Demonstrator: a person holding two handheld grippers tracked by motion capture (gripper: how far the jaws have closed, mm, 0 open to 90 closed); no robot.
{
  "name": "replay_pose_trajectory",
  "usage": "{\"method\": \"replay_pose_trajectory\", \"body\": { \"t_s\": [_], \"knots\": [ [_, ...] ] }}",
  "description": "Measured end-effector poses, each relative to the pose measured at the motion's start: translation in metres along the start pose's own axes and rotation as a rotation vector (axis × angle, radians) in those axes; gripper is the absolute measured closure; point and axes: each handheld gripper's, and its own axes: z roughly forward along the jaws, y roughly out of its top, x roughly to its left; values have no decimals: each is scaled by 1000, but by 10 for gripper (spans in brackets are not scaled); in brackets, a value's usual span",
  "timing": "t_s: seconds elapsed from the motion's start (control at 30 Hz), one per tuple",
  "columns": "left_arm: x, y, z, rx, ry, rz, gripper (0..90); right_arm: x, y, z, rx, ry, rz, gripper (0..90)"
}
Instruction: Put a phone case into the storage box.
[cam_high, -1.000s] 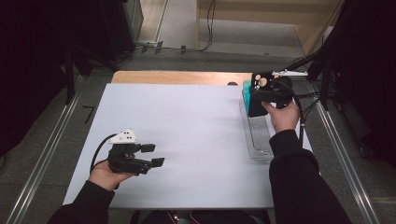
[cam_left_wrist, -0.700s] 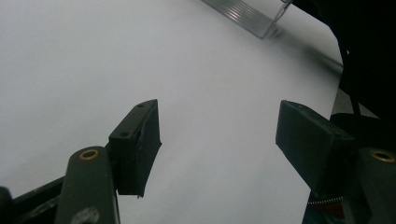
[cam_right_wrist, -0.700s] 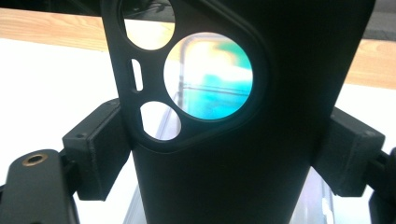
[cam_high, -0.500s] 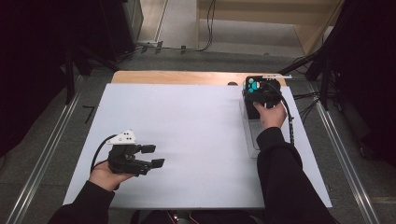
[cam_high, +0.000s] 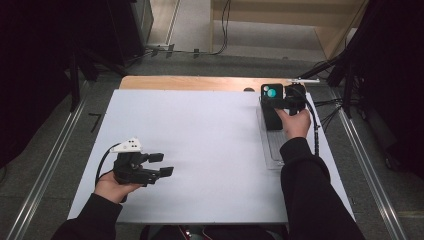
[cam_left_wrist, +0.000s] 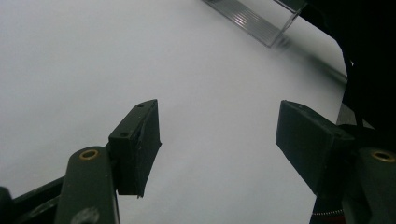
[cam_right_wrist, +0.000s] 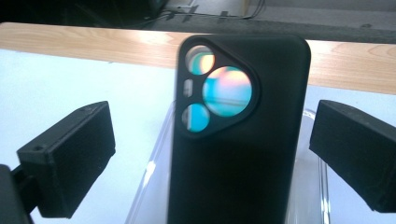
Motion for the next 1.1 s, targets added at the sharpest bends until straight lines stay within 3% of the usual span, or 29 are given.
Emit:
{"method": "replay_pose_trajectory", "body": {
  "t_s": [0.1,0.23,0.37,0.47,0.53,0.63,0.73,1.1],
  "knots": [
    [-1,0,0,-1,5,-2,299,5,-2,-17,11,37,-17,0],
    [-2,-1,1,4,10,0,298,18,-12,-43,19,163,-70,29],
    [-2,-2,2,7,11,5,298,33,-27,-62,32,239,-109,59],
    [-2,-3,2,10,12,2,298,43,-37,-74,46,304,-129,60],
    [-2,-3,2,14,22,2,298,49,-45,-80,57,345,-145,124],
    [-1,-5,2,9,29,-4,298,58,-56,-89,61,378,-181,126],
    [0,-7,3,9,25,-13,298,65,-66,-97,63,446,-225,149],
    [-2,-15,1,17,16,-25,298,79,-105,-121,114,533,-285,263]
  ]
}}
